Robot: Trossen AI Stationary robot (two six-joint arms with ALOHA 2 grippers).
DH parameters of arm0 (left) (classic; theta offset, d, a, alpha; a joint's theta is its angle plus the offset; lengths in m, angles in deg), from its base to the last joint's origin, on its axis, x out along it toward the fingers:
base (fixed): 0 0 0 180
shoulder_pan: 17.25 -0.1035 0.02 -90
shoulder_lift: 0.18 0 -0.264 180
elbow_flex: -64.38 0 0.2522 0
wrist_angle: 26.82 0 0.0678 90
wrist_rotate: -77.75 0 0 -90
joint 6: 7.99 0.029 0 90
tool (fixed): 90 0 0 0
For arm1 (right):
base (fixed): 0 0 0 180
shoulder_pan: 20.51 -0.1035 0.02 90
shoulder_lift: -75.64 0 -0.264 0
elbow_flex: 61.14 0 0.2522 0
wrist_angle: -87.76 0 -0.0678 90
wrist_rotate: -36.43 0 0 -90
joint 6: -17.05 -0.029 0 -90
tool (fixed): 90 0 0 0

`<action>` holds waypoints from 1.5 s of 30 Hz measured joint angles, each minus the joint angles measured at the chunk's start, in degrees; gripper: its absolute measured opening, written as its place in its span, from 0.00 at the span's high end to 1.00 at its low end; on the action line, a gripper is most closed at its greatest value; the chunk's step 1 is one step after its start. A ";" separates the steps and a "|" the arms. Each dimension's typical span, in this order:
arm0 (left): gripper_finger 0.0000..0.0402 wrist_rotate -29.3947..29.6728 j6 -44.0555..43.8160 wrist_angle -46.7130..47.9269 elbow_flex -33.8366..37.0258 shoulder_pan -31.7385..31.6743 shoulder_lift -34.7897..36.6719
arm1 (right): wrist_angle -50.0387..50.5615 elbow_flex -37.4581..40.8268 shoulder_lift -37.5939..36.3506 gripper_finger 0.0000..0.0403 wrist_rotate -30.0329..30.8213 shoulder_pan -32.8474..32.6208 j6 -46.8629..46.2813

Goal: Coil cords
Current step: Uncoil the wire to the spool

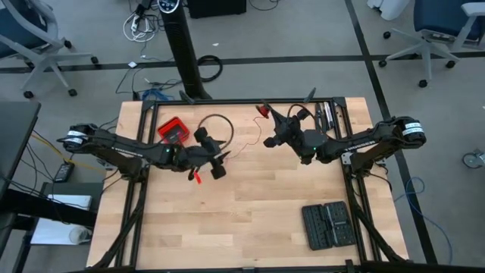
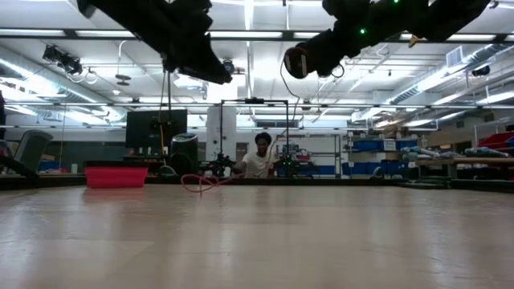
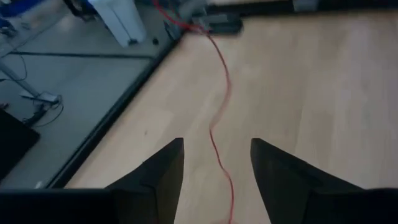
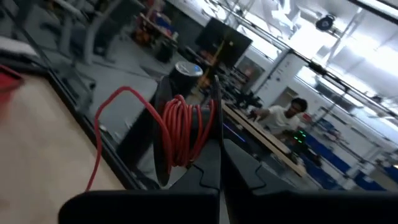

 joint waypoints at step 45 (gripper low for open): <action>0.53 -16.23 -2.06 -49.13 -0.87 -8.20 -28.00 | -4.40 0.00 0.00 1.00 -17.91 0.89 -13.05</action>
